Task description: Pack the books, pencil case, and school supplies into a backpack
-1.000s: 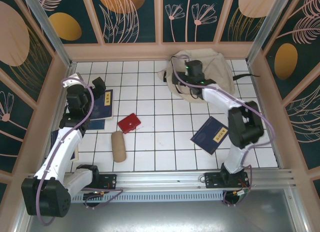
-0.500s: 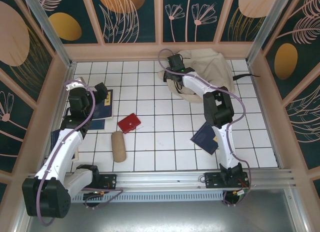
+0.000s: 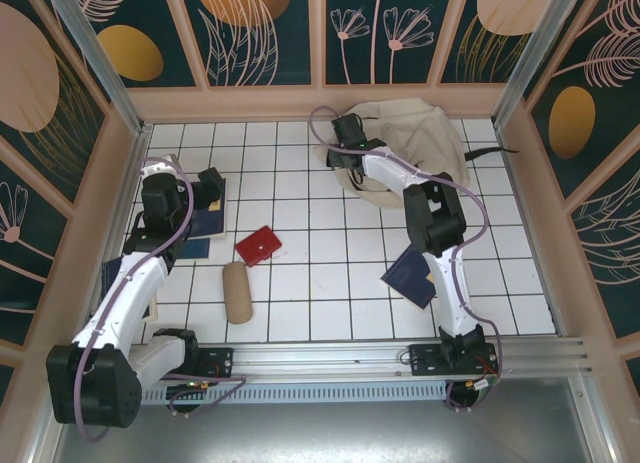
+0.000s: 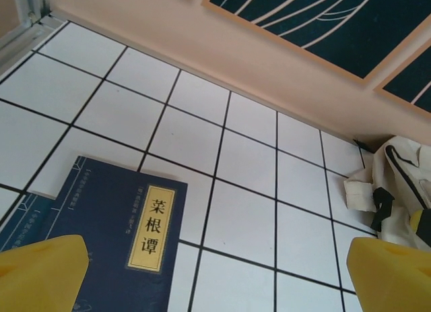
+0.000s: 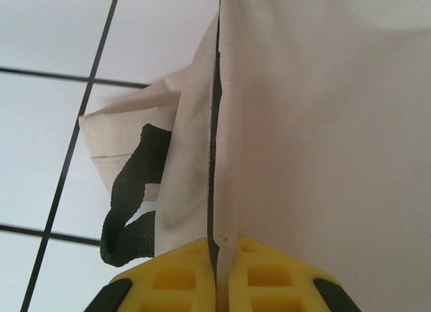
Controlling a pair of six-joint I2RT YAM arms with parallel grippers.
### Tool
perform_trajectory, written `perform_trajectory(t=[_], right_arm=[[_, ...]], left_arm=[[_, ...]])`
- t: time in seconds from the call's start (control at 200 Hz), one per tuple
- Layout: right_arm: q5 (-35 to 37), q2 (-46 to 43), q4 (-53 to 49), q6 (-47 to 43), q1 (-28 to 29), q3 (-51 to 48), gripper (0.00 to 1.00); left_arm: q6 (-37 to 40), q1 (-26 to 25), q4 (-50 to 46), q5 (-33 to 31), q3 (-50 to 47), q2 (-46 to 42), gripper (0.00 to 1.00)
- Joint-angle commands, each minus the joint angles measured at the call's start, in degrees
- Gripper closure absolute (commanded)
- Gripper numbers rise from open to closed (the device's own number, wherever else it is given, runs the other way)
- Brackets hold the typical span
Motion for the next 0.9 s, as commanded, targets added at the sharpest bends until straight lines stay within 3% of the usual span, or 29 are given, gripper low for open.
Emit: perform_trajectory(t=[0.0, 0.195, 0.53, 0.565, 0.615, 0.656, 0.691, 0.746, 0.896], right_arm=[[-4.7, -8.5, 1.0, -5.4, 2.3, -1.3, 0.99], [-18.6, -19.9, 4.0, -9.5, 6.0, -9.8, 1.00], [-27.3, -38.6, 1.4, -13.2, 11.9, -31.0, 1.00], [-26.9, -40.3, 1.2, -12.5, 11.9, -33.2, 0.91], [-24.3, -43.3, 0.9, -10.2, 11.8, -36.8, 0.57], [-21.9, -45.4, 1.1, -7.1, 11.4, -38.9, 0.38], [-20.3, -46.7, 1.5, -5.0, 11.1, -40.2, 0.30], [-18.3, -48.7, 2.6, -0.9, 10.1, -42.3, 0.25], [-11.7, -51.2, 5.0, 13.0, 5.6, -47.4, 0.23]], left_arm=[[-0.5, 0.3, -0.2, 1.7, 2.2, 0.8, 0.01], [-0.8, 0.3, -0.2, 2.0, 2.8, 1.7, 0.01], [-2.5, 0.3, -0.4, 6.5, 4.5, 6.8, 0.02], [-2.8, 0.3, -0.1, 6.9, 4.5, 7.3, 0.01], [-3.1, 0.3, 0.3, 7.2, 4.5, 7.8, 0.01], [-3.3, 0.3, 0.4, 7.3, 4.6, 8.5, 0.01], [-3.5, 0.3, 0.4, 7.1, 5.0, 9.0, 0.02], [-3.8, 0.2, 0.4, 7.3, 5.4, 10.0, 0.01], [-5.1, -0.2, 1.0, 10.9, 6.4, 13.3, 0.02]])
